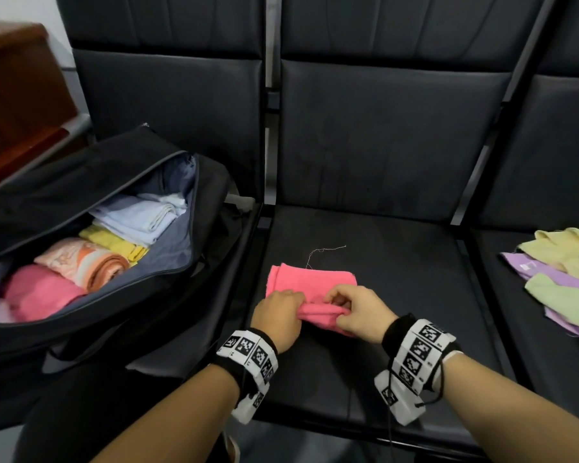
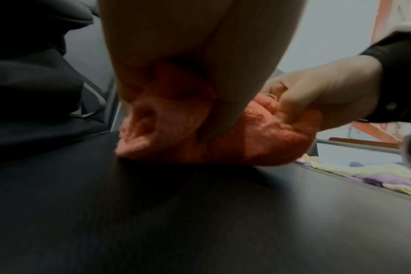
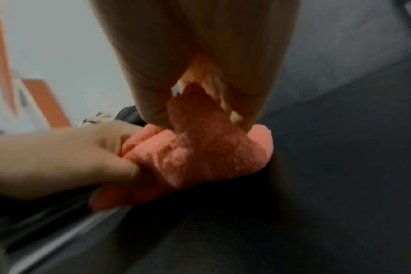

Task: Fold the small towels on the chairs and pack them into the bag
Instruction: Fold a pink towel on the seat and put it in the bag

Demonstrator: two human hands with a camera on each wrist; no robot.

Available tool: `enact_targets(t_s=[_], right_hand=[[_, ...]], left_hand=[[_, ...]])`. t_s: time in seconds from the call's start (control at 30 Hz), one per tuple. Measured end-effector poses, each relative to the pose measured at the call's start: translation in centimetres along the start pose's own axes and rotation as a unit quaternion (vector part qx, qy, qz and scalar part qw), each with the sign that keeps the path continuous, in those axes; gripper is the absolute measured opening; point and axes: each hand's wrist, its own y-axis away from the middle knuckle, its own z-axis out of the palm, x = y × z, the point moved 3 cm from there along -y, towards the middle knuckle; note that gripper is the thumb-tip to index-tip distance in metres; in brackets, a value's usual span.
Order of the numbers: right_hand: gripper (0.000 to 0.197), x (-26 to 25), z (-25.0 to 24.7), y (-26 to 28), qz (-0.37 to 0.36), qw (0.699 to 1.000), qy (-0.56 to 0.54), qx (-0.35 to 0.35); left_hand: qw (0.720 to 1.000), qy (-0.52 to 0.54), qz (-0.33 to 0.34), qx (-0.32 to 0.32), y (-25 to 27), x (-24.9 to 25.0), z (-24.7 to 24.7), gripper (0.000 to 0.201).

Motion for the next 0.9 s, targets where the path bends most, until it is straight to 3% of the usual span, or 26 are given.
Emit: enact_targets(t_s=[0.1,0.2,0.37,0.53,0.67,0.8,0.9], right_hand=[[0.053,0.1,1.3,0.2,-0.018,0.993,0.103,-0.062],[0.058,0.3,2.0,0.1,-0.037,0.977,0.2,-0.07],[0.038,1.1,0.0,-0.9,0.018,0.993,0.116,0.026],[0.032,1.7,-2.1,-1.9,0.033,0.992,0.015,0.119],[0.036,3.3,-2.3,-3.0,0.07,0.982,-0.006,0.173],[0.057,5.6,-1.8,-3.9,0.165,0.977,0.006,0.136],[0.051,6.7,-1.6,-4.6,0.187,0.977,-0.017,0.102]], left_hand=[[0.998,0.066,-0.013,-0.004,-0.2,-0.6,-0.7,0.024],[0.994,0.111,-0.016,-0.01,-0.4,-1.1,-1.1,0.022],[0.995,0.096,-0.017,0.005,-0.9,-2.1,-1.9,0.022],[0.961,0.268,-0.07,0.01,-1.7,-3.7,-3.0,0.013],[0.945,0.308,-0.103,0.032,-2.6,-4.6,-2.4,0.009],[0.952,0.263,-0.127,0.088,-3.4,-5.7,-0.7,0.022],[0.951,0.264,-0.137,0.084,-3.7,-5.8,0.0,0.026]])
